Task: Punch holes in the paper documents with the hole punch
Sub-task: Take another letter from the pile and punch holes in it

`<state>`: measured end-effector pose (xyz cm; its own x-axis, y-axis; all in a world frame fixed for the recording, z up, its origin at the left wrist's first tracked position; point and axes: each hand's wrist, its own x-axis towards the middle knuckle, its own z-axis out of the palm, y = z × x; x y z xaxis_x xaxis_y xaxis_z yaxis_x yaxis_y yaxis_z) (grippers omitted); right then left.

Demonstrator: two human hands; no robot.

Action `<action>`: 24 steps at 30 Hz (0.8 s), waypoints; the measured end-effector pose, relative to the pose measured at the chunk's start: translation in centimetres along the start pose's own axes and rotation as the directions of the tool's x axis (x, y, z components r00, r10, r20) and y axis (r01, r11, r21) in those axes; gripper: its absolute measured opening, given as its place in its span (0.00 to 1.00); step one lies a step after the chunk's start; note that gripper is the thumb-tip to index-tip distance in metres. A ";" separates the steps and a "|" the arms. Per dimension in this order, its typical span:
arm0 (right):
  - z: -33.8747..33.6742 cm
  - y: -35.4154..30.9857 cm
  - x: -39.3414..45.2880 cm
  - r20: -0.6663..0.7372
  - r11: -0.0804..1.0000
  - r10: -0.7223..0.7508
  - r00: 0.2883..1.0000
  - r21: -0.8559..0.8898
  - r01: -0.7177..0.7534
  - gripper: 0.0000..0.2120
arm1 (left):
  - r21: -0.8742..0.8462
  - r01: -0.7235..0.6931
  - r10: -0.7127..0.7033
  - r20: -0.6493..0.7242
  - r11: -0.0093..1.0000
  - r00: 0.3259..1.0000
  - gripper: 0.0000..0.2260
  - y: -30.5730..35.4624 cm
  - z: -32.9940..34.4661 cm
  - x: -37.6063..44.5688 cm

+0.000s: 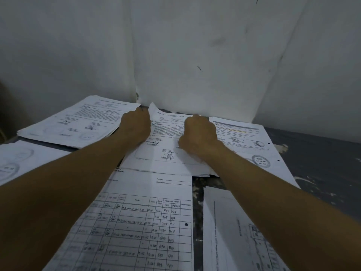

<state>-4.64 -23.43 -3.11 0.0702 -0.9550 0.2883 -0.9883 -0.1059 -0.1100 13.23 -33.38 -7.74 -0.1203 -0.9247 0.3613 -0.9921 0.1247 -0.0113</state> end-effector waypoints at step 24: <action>8.6 -14.2 9.5 0.015 0.803 0.068 0.998 0.593 -0.063 0.10 | 0.011 0.472 -0.458 0.265 0.881 0.848 0.26 -17.6 -1.6 -0.3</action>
<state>11.22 -33.42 -6.97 0.0049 -0.9639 0.2661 -0.7174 -0.1888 -0.6706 30.74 -34.69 -6.19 0.3431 -0.9371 0.0642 -0.9316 -0.3308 0.1506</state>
